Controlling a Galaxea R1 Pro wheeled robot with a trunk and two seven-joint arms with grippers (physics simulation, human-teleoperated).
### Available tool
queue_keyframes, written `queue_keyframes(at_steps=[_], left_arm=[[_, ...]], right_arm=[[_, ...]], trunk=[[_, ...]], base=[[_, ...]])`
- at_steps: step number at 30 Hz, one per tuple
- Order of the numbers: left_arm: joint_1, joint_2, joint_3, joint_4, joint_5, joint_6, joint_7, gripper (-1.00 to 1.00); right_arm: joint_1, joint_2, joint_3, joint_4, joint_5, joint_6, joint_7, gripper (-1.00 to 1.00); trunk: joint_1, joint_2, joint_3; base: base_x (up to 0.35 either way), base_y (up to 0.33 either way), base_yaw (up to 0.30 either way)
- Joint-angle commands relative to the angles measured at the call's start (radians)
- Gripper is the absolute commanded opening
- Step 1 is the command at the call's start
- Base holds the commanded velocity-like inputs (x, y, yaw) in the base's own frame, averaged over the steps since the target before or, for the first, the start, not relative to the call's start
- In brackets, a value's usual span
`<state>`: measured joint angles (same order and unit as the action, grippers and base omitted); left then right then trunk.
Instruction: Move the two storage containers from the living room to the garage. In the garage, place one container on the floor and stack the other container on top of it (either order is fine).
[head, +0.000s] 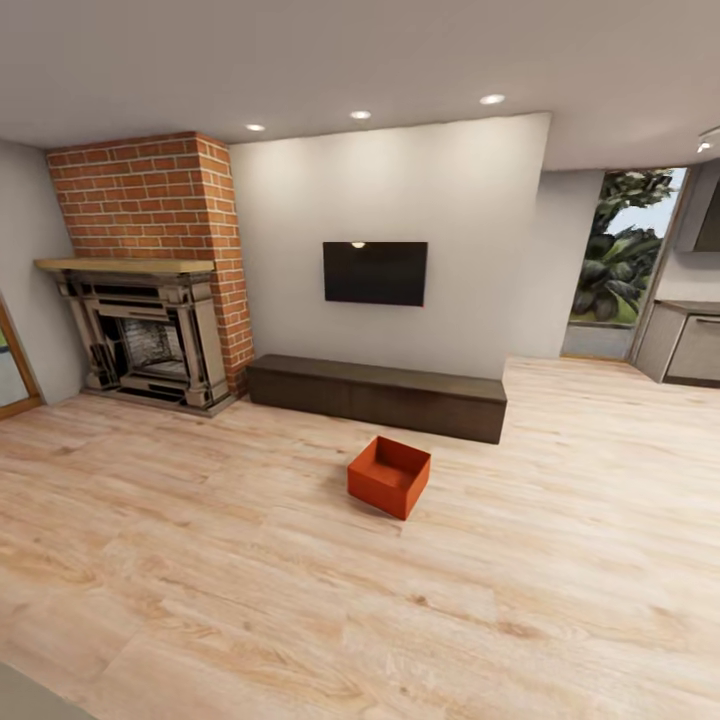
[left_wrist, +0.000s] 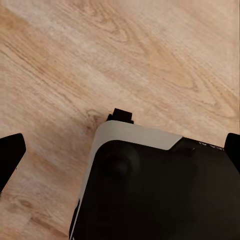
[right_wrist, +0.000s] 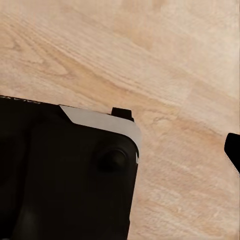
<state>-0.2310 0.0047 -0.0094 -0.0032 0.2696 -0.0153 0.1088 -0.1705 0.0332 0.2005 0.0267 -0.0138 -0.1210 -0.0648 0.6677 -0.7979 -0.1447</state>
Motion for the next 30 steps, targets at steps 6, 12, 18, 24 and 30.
queue_keyframes(at_steps=[6, 12, 18, 24, 30], left_arm=[[-0.001, 0.000, -0.001, 0.000, 0.005, -0.002, 0.002, 1.00], [-0.001, 0.000, -0.001, 0.000, 0.005, -0.002, 0.002, 1.00], [-0.001, 0.000, -0.001, 0.000, 0.005, -0.002, 0.002, 1.00], [-0.001, 0.000, -0.001, 0.000, 0.005, -0.002, 0.002, 1.00], [-0.001, 0.000, -0.001, 0.000, 0.005, 0.003, 0.002, 1.00]], right_arm=[[-0.001, 0.001, 0.007, 0.003, 0.001, -0.005, -0.003, 1.00], [-0.001, 0.000, 0.009, 0.003, 0.002, -0.003, -0.003, 1.00], [-0.001, -0.001, 0.010, 0.002, 0.002, -0.003, -0.003, 1.00], [-0.001, -0.001, 0.011, 0.002, 0.003, -0.003, -0.003, 1.00], [-0.001, -0.001, 0.012, 0.002, 0.014, -0.002, -0.003, 1.00]], trunk=[[0.001, -0.001, -0.001], [0.001, -0.001, -0.001], [0.001, -0.001, -0.001], [0.001, -0.001, -0.001], [0.001, -0.001, -0.001]], base=[[0.323, 0.083, 0.000], [0.323, 0.085, 0.000], [0.323, 0.086, 0.000], [0.323, 0.076, 0.000], [0.323, 0.012, 0.000]])
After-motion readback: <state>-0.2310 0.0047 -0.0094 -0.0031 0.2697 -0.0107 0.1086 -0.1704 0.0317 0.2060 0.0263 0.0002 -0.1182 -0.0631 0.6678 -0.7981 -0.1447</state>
